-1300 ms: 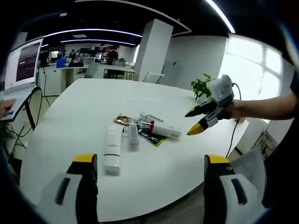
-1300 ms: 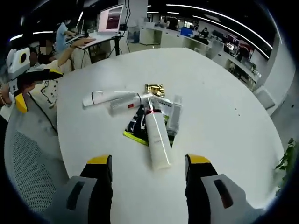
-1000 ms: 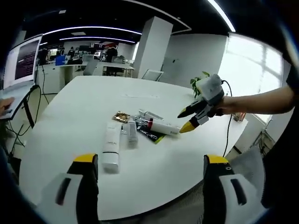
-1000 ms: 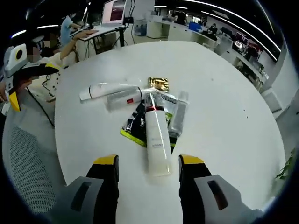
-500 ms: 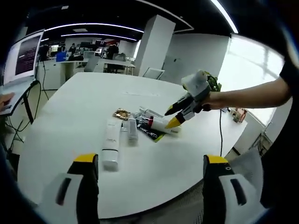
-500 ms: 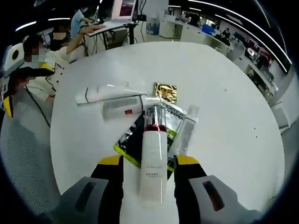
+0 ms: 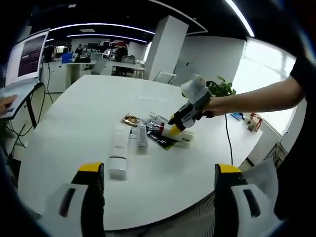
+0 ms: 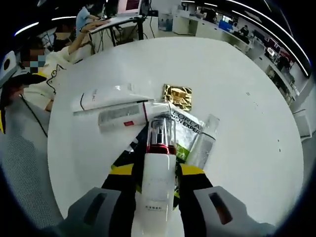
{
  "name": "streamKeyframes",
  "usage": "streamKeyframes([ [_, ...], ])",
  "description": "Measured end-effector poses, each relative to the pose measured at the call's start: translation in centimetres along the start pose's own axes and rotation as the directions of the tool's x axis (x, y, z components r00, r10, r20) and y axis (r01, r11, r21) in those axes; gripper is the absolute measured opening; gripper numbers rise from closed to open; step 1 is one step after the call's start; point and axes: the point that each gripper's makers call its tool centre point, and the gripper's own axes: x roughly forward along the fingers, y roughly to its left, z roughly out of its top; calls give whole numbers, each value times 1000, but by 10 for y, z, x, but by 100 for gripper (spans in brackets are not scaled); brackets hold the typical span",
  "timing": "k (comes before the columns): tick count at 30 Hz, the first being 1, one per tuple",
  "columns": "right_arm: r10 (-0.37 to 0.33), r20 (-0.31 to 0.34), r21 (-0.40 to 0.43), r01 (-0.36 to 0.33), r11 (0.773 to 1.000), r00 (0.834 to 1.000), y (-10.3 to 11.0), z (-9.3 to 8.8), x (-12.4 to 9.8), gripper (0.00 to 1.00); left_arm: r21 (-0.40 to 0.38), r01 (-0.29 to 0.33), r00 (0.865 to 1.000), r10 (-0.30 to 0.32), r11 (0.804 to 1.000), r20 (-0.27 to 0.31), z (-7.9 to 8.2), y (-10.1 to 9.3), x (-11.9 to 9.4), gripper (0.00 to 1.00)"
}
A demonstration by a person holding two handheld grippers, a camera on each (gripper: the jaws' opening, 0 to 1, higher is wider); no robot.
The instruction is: Arrange the skincare products in the storage area until every visible bottle or jar stands upright without overlapping.
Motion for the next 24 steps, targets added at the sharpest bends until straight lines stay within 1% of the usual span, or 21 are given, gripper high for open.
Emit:
streamKeyframes([
  [1, 5, -13, 7, -5, 1000, 1000, 1, -1, 2, 33, -2, -1, 1000, 1, 1000, -1, 0, 1, 0, 85],
  [4, -17, -56, 4, 17, 1000, 998, -2, -7, 9, 31, -10, -5, 1000, 5, 1000, 2, -1, 3, 0, 85],
  [7, -24, -85, 7, 25, 1000, 996, -4, -12, 12, 30, -15, -7, 1000, 7, 1000, 1, 0, 3, 0, 85],
  [11, -13, -99, 29, 16, 999, 995, -8, -10, 18, 30, -18, -10, 1000, 10, 1000, -2, -1, 3, 0, 85],
  [14, -13, -113, 32, 17, 999, 993, -6, -13, 18, 30, -19, -12, 1000, 12, 1000, -6, -1, 2, 0, 85],
  [18, -16, -126, 8, 17, 1000, 992, -3, -17, 19, 30, -18, -12, 1000, 12, 1000, -10, -2, 3, 0, 85],
  [24, -22, -129, 13, 24, 1000, 991, -4, -17, 19, 30, -21, -21, 1000, 21, 1000, -8, -1, 5, -1, 85],
])
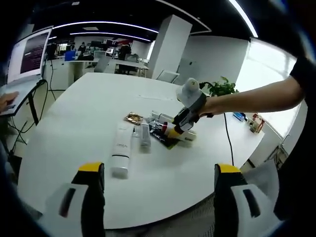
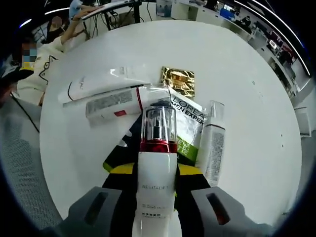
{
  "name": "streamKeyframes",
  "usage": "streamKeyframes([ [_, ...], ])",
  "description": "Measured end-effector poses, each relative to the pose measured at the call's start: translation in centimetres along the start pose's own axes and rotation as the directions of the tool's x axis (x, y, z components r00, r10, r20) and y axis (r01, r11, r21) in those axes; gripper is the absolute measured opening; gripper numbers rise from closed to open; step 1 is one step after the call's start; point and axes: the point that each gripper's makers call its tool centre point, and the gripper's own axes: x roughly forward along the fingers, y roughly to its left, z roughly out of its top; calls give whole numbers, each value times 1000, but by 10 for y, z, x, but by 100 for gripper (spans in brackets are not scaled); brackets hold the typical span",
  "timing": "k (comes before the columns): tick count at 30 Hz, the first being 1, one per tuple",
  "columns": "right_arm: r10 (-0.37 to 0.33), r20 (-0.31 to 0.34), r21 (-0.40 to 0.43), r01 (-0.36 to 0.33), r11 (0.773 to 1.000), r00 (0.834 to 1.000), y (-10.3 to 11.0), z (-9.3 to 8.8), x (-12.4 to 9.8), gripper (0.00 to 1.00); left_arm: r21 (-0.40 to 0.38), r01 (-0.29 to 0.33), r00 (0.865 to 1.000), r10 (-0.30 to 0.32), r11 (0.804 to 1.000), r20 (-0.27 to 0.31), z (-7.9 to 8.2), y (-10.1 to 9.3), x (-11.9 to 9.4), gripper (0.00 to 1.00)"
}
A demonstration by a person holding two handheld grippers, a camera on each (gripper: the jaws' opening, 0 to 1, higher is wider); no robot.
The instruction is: Arrange the skincare products in the storage area until every visible bottle or jar stands upright without overlapping.
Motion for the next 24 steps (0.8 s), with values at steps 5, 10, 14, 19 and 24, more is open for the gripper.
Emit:
streamKeyframes([
  [5, -9, 18, 3, 9, 1000, 1000, -1, 0, 1, 29, 1, -1, 1000, 1, 1000, 0, 0, 0, 0, 84],
  [10, -27, 34, -15, 27, 1000, 999, 2, 0, -1, 28, 0, -13, 1000, 13, 1000, 9, 1, 3, -1, 84],
  [14, -30, 49, -15, 31, 999, 998, -1, 2, -2, 28, -2, -16, 1000, 16, 1000, 16, 3, 3, -2, 84],
  [19, -29, 57, -8, 29, 1000, 998, 3, 3, -4, 28, 2, -17, 1000, 17, 1000, 19, 3, 3, -2, 84],
  [24, -31, 81, -19, 33, 999, 996, 4, 6, -8, 28, 0, -18, 1000, 18, 1000, 21, 3, 5, -2, 84],
])
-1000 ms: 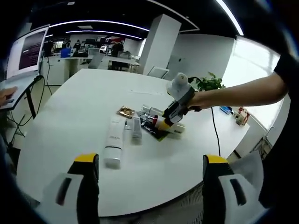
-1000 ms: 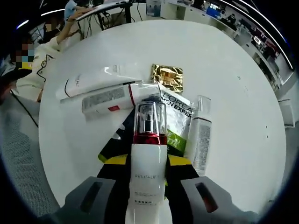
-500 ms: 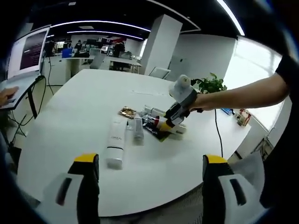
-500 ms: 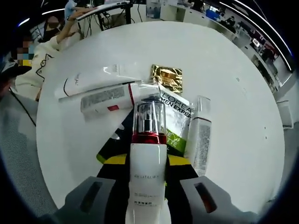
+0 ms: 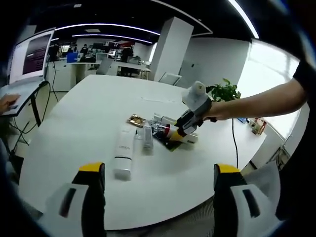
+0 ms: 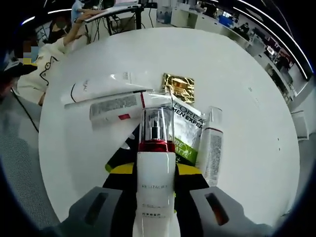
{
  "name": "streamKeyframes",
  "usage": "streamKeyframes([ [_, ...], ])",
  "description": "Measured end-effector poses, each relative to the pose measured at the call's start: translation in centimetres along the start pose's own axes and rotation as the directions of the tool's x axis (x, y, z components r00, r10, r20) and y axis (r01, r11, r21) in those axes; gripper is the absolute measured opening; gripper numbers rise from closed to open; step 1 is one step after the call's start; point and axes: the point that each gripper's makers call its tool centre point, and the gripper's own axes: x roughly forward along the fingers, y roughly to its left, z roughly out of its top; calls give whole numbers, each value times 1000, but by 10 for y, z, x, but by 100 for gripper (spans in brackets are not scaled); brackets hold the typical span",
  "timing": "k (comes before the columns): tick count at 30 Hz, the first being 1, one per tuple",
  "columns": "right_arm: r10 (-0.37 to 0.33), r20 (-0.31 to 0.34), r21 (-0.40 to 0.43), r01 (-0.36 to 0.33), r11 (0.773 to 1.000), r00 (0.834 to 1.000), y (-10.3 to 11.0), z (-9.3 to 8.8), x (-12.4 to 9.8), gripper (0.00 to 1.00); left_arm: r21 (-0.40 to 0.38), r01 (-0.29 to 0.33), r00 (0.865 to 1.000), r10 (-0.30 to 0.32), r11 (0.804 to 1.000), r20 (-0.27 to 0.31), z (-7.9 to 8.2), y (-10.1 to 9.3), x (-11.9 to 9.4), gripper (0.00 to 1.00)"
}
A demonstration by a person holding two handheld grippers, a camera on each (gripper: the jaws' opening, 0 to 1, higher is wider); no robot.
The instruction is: Arrange the skincare products in the storage area until every visible bottle or jar stands upright without overlapping.
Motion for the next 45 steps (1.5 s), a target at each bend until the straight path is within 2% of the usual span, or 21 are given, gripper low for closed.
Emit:
streamKeyframes([
  [6, -18, 54, 10, 18, 1000, 998, -2, 7, -8, 28, 3, -2, 1000, 2, 1000, 6, 1, -1, -1, 83],
  [17, -90, 128, 50, 85, 995, 988, -2, 5, -26, 27, 10, -5, 1000, 4, 1000, 14, 2, 0, -1, 83],
  [28, -167, 233, 85, 151, 985, 958, 6, 7, -44, 27, -12, -6, 1000, 7, 1000, 28, 6, 1, -2, 82],
  [33, -205, 291, 106, 181, 978, 935, 17, 9, -54, 27, -50, -2, 998, 5, 999, 55, 13, 1, -5, 80],
  [37, -242, 313, 122, 214, 969, 918, 23, 6, -59, 27, -31, -1, 999, 3, 1000, 53, 15, -2, -5, 80],
  [45, -284, 333, 171, 238, 956, 899, 29, -3, -68, 27, -1, 14, 998, -14, 1000, 61, 24, -12, -4, 80],
])
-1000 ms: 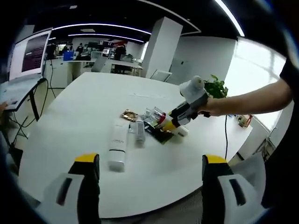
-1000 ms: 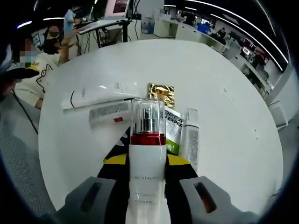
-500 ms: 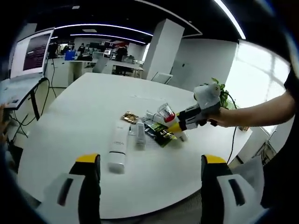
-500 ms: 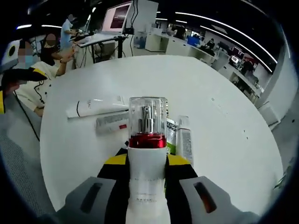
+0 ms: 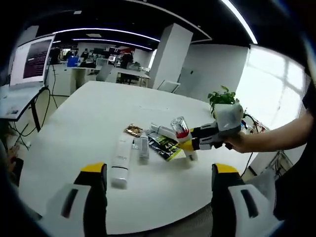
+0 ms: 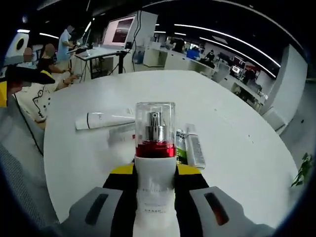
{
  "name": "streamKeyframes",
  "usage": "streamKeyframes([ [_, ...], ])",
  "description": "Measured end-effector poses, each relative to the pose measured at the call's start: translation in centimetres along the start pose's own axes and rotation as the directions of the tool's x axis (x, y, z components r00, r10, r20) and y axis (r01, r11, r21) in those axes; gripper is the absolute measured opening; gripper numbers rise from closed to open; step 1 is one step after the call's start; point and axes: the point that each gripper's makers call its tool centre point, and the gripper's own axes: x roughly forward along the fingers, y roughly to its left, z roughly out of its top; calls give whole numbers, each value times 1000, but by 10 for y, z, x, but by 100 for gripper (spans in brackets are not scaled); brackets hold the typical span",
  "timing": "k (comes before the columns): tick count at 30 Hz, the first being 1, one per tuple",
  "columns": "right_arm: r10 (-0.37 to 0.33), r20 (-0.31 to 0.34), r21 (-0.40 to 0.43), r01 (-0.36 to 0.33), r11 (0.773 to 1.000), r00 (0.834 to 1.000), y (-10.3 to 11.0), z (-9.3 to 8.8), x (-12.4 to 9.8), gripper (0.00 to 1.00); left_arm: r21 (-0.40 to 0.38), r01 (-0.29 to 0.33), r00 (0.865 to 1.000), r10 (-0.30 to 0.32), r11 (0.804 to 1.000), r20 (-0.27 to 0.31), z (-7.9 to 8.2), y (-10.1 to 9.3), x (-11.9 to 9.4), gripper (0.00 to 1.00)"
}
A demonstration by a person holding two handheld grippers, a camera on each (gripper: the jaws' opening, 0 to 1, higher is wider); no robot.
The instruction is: Arrange the skincare products in the storage area until every visible bottle or jar stands upright without overlapping.
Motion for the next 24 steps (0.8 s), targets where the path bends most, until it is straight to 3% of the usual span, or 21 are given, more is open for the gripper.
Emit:
streamKeyframes([
  [11, -11, 59, 25, 9, 1000, 998, 11, 6, -23, 27, -4, 43, 999, -43, 999, 13, 6, -18, 2, 79],
  [18, -2, 118, 18, 0, 1000, 993, 29, 23, -44, 27, -59, 89, 995, -87, 994, 43, 14, -30, 2, 79],
  [24, 10, 168, -2, -10, 1000, 986, 46, 39, -64, 27, -53, 138, 989, -135, 989, 58, 27, -41, 6, 79],
])
